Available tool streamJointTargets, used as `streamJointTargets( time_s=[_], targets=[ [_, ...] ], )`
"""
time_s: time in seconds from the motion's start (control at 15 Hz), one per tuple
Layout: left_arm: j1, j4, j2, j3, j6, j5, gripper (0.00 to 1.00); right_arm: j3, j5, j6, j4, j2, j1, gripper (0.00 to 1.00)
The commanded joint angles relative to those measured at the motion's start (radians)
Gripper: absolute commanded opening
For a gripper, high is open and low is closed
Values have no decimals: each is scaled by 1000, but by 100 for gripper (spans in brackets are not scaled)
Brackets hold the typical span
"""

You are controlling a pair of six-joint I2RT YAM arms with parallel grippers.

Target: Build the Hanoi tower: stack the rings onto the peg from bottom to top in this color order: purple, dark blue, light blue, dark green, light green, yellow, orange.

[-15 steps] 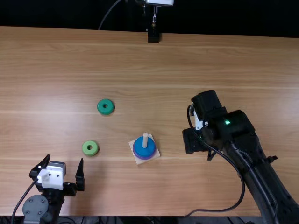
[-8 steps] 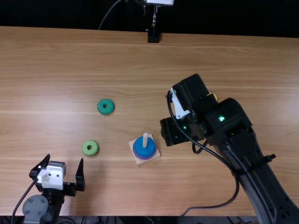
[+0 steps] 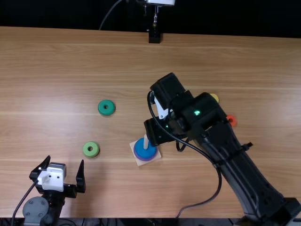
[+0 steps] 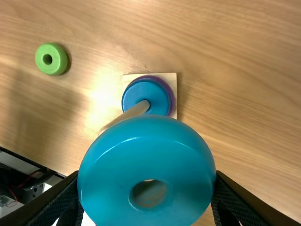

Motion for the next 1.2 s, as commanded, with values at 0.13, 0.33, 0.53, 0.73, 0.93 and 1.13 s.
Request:
streamJointTargets(
  time_s=[0.13,0.33,0.53,0.73,0.93,1.13],
  targets=[
    [11,-76,-12,-105,16,10,100,32,-3,21,6,38,63,0],
    [11,-76,-12,-105,16,9,100,33,-3,40,8,46,78,0],
    [11,-76,-12,-105,16,9,100,32,-3,53,10,52,86,0],
    [11,-77,-12,-105,16,9,100,59,-3,53,8,98,87,0],
    [11,-76,-12,-105,16,9,100,73,-3,55,8,110,89,0],
    [11,-76,-12,-105,16,9,100,64,-3,51,8,141,89,0]
  ],
)
